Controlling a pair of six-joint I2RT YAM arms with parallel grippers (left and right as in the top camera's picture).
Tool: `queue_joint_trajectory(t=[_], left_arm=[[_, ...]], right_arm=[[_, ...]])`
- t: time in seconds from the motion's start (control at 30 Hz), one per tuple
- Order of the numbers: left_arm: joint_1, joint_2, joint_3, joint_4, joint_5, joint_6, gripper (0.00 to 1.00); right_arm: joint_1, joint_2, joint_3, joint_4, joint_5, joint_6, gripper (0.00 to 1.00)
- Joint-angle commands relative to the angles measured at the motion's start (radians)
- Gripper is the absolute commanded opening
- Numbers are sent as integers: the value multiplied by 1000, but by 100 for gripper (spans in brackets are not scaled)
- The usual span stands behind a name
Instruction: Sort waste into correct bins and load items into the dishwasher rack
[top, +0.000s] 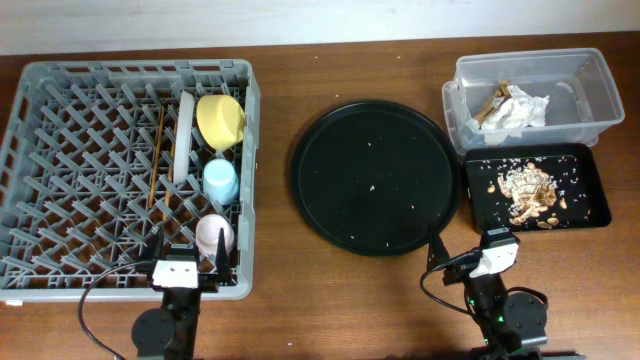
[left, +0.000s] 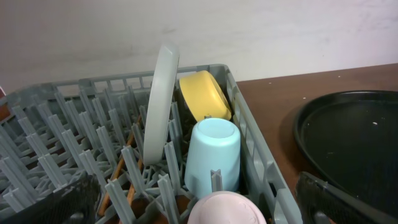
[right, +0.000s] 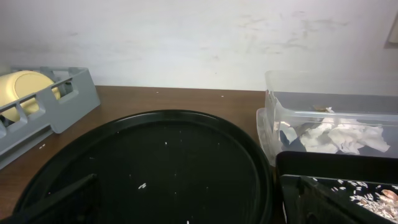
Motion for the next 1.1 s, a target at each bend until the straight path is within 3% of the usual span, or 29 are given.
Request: queue_joint_trajectory(t=[0.0, 1.07], left_arm=[[-5, -10, -7, -2, -14, 12, 99], [-5, -10, -7, -2, -14, 13, 99]], right_arm=[[6, -7, -5, -5, 5, -8, 98], [6, -7, -5, -5, 5, -8, 98]])
